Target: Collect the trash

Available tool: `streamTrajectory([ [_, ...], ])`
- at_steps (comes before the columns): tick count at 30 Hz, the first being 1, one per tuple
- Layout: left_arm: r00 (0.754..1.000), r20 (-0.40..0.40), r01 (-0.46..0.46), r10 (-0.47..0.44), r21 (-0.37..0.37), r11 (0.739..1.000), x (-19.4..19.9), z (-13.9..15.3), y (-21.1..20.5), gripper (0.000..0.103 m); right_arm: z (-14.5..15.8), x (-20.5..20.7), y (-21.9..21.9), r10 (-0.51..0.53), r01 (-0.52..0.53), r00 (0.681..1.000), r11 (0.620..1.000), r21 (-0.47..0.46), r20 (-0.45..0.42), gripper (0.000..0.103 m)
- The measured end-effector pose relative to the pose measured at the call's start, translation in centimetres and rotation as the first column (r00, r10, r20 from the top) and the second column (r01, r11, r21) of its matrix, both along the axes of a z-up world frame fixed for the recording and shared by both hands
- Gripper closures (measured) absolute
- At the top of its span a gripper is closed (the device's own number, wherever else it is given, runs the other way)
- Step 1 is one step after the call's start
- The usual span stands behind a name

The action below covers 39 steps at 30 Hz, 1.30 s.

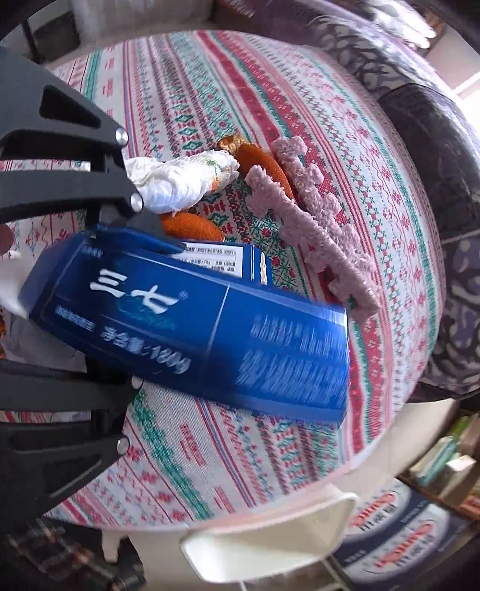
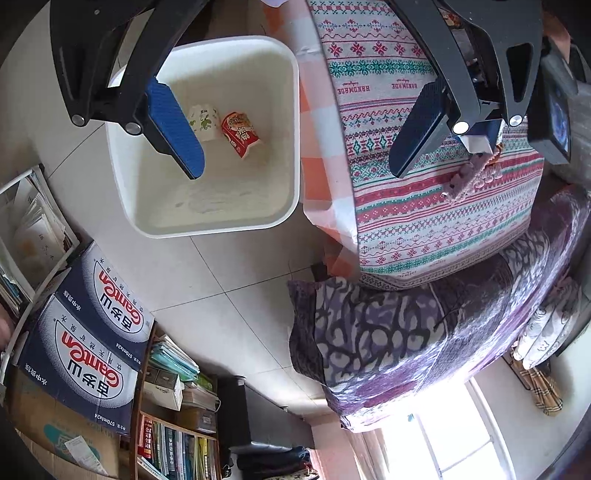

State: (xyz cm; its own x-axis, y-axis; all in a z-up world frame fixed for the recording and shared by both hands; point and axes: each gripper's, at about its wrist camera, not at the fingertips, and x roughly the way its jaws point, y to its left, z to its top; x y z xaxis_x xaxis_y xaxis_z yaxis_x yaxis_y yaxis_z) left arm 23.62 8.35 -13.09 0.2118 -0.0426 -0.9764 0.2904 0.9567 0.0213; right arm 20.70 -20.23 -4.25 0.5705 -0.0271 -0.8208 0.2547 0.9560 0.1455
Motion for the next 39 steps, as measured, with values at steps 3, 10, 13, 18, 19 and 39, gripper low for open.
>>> streamTrajectory([
  [3,0.998,0.004,-0.070,0.070,-0.089,0.994,-0.1,1.0,2.2,0.068,-0.1,0.1,0.8,0.017,-0.017,1.000,1.000,-0.002,-0.004,0.007],
  [10,0.976,-0.032,-0.215,0.214,-0.272,0.938,-1.4,2.9,7.2,0.070,-0.5,0.4,3.3,0.064,-0.065,0.998,0.998,-0.001,-0.016,0.007],
  [13,0.963,-0.023,-0.260,0.267,-0.320,0.911,-2.2,4.8,8.9,0.070,-0.8,0.6,4.9,0.097,-0.097,0.995,0.995,0.005,-0.025,0.007],
  [18,0.930,0.030,-0.330,0.366,-0.367,0.870,-4.0,6.9,11.3,0.072,-1.7,0.8,8.2,0.161,-0.159,0.986,0.987,0.031,-0.043,0.007],
  [19,0.920,0.045,-0.347,0.388,-0.364,0.865,-3.9,7.2,11.4,0.072,-1.9,0.9,8.9,0.174,-0.171,0.984,0.984,0.043,-0.049,0.007],
  [39,0.749,0.179,-0.582,0.638,-0.285,0.762,-8.8,10.5,18.9,0.071,-11.1,3.5,23.8,0.246,-0.229,0.931,0.969,0.092,-0.270,0.007],
])
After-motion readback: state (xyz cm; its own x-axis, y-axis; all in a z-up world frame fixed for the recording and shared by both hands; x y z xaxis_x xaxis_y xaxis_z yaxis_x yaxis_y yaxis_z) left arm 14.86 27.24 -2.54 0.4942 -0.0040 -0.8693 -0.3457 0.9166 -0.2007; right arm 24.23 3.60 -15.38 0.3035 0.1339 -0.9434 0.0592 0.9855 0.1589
